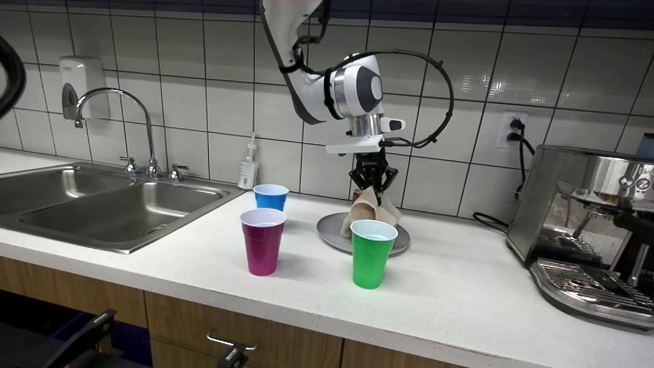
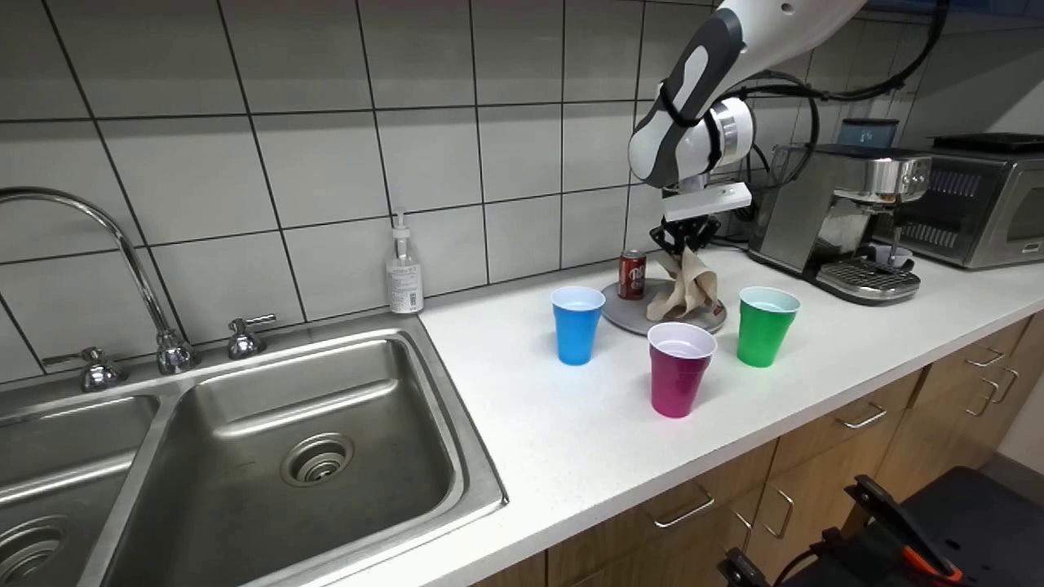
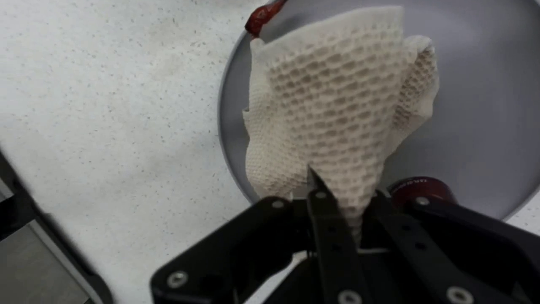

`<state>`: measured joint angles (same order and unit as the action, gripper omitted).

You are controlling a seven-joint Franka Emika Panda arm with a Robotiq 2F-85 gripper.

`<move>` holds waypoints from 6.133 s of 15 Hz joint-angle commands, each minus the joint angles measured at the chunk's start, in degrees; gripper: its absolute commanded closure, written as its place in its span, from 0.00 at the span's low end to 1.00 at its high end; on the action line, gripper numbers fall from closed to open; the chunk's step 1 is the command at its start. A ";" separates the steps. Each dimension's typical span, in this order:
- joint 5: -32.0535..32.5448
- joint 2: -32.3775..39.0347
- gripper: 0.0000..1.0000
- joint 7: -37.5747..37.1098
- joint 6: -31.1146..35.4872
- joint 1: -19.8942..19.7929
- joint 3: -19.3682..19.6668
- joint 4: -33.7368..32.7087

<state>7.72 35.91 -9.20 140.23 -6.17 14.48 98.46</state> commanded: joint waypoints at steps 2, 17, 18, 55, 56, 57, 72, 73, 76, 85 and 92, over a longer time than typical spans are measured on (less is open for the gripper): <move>-0.25 -3.41 0.98 -1.74 -2.89 -1.48 0.98 0.39; -2.01 -5.32 0.98 -9.81 -4.18 -7.02 6.42 2.52; -1.85 -5.34 0.98 -10.46 -4.20 -7.22 6.95 2.68; -1.27 -6.52 0.00 -13.53 -3.49 -4.28 5.75 4.45; -1.27 -6.53 0.00 -13.53 -3.49 -4.28 5.75 4.45; -1.27 -6.53 0.00 -13.53 -3.49 -4.28 5.75 4.45; -3.64 -6.03 0.00 -9.07 4.28 -4.12 0.54 4.98; -4.13 -5.93 0.00 -8.55 4.78 -4.18 -0.04 4.88; -5.65 -5.38 0.00 -7.13 6.07 -4.16 -1.46 4.25; -10.47 -3.65 0.00 -3.38 8.80 -4.39 -4.28 2.49; -11.07 -1.51 0.00 -1.53 13.03 -4.36 -5.58 1.88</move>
<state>-1.83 33.25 -13.57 152.23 -9.61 10.33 101.93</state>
